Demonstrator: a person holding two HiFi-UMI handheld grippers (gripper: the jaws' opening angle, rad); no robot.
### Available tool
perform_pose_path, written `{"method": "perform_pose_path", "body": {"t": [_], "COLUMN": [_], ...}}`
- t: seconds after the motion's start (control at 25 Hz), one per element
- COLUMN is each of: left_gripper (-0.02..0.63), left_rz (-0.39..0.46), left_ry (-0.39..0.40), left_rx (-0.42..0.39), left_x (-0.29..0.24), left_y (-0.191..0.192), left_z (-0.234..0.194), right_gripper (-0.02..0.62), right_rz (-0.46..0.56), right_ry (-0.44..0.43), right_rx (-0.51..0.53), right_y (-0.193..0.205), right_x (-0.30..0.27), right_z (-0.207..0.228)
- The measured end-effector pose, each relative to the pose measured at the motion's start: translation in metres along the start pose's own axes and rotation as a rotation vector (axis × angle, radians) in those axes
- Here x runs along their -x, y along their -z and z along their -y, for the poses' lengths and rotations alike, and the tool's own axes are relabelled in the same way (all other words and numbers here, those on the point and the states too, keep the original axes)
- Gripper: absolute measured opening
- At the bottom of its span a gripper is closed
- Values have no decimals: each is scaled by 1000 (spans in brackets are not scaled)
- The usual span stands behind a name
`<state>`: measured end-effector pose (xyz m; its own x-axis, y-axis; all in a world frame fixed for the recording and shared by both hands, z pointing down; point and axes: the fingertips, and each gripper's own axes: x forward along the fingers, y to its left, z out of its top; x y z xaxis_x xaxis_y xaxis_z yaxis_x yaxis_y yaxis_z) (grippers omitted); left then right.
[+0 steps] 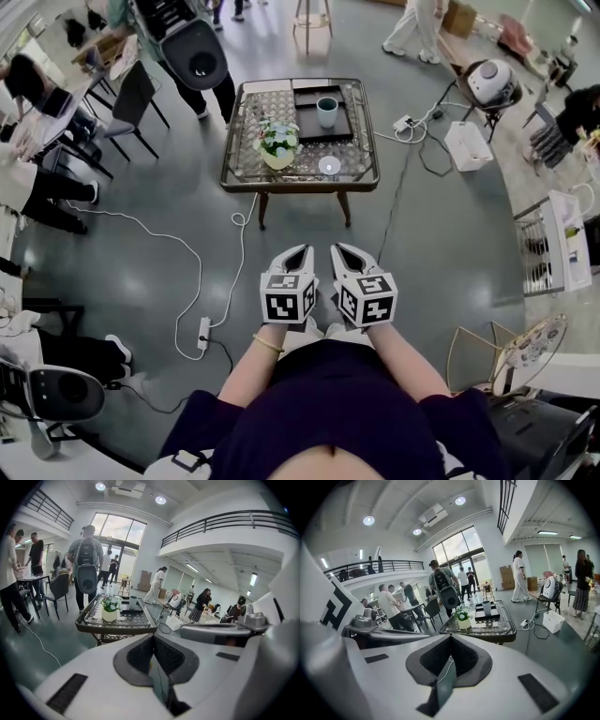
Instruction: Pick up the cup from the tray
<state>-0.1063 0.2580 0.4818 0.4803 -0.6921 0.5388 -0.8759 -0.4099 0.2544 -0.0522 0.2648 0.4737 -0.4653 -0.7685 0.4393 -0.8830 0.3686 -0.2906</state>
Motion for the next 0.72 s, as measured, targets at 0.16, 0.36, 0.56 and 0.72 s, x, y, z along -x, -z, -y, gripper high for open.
{"method": "perform_pose_path", "body": {"t": [0.16,0.36,0.56,0.72], "left_gripper": [8,8,8,8], "left_rz": [-3,-11,-25,-35], "left_ry": [10,24,29,32], "left_rx": [-12,-38,-35,-32], "left_x": [0,-5,-8,-11], "left_y": [-1,0,1,3], "left_z": [-6,-18,-33,-42], "right_gripper": [9,9,9,9], "right_rz": [9,20,12,-4], "right_ry": [8,23,32,37], "right_rx": [-8,-29,-44,-46], "right_y": [-1,3,9,14], "right_x": [-5,-16,-26,-34], "right_z": [-3,-6,-13,-15]}}
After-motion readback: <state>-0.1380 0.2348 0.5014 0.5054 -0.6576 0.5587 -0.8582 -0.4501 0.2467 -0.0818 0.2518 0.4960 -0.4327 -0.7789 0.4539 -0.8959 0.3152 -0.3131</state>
